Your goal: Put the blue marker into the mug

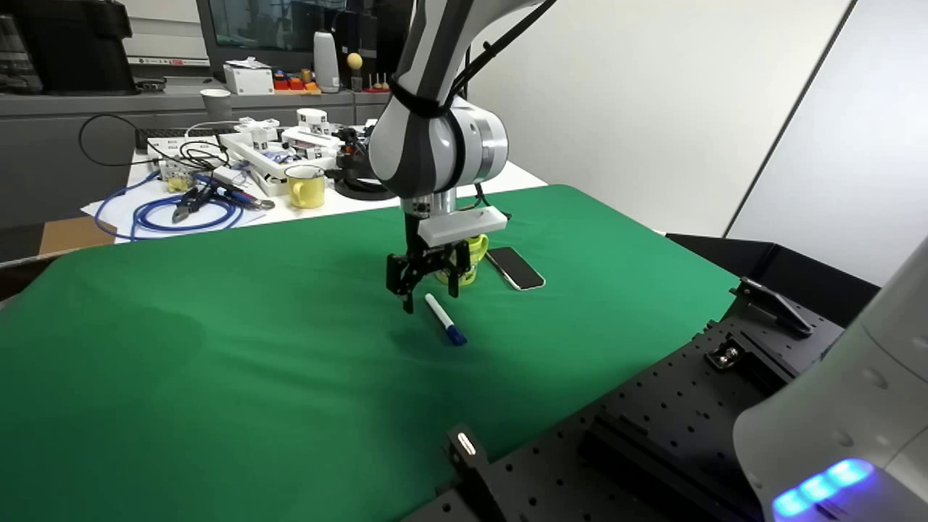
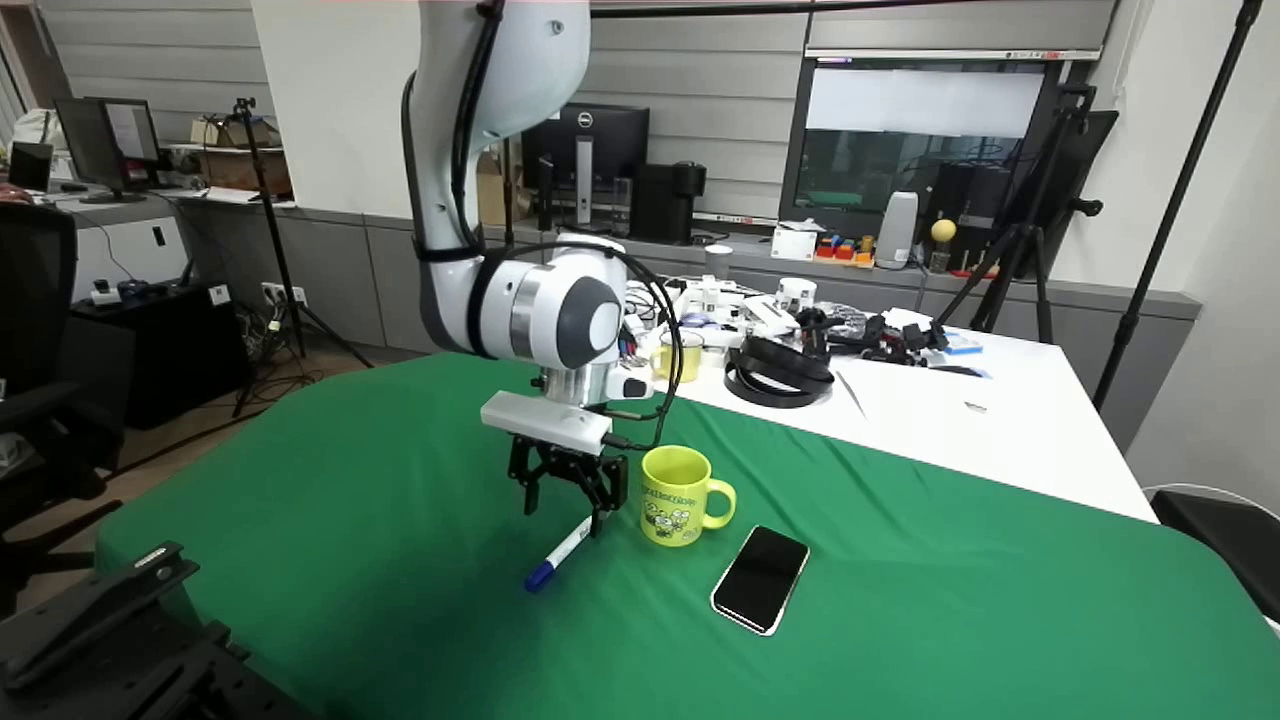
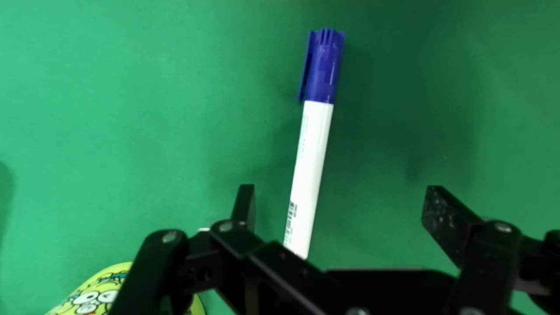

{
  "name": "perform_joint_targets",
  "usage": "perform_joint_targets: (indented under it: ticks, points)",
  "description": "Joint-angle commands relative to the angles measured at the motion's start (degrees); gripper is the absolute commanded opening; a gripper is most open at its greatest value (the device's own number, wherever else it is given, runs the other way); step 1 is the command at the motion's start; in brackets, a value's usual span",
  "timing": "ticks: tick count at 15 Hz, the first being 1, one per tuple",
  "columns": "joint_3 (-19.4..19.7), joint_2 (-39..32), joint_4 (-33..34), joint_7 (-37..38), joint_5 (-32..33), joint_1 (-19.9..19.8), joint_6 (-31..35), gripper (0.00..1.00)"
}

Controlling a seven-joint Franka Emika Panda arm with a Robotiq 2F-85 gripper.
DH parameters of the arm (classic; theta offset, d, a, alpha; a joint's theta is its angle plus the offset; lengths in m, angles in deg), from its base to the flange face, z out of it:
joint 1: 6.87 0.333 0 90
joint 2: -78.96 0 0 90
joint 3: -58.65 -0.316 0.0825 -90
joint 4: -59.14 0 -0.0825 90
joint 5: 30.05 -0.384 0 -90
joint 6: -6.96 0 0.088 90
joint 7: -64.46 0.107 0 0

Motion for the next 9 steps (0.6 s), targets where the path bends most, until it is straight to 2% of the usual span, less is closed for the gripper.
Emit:
perform_joint_targets:
  ticks: [1, 9]
  points:
    - [0.98, -1.37, 1.4, 2.72, 0.07, 1.5, 0.44, 0.67]
    - [2.88, -2.09, 1.85, 4.87, 0.59, 3.94, 0.3, 0.11]
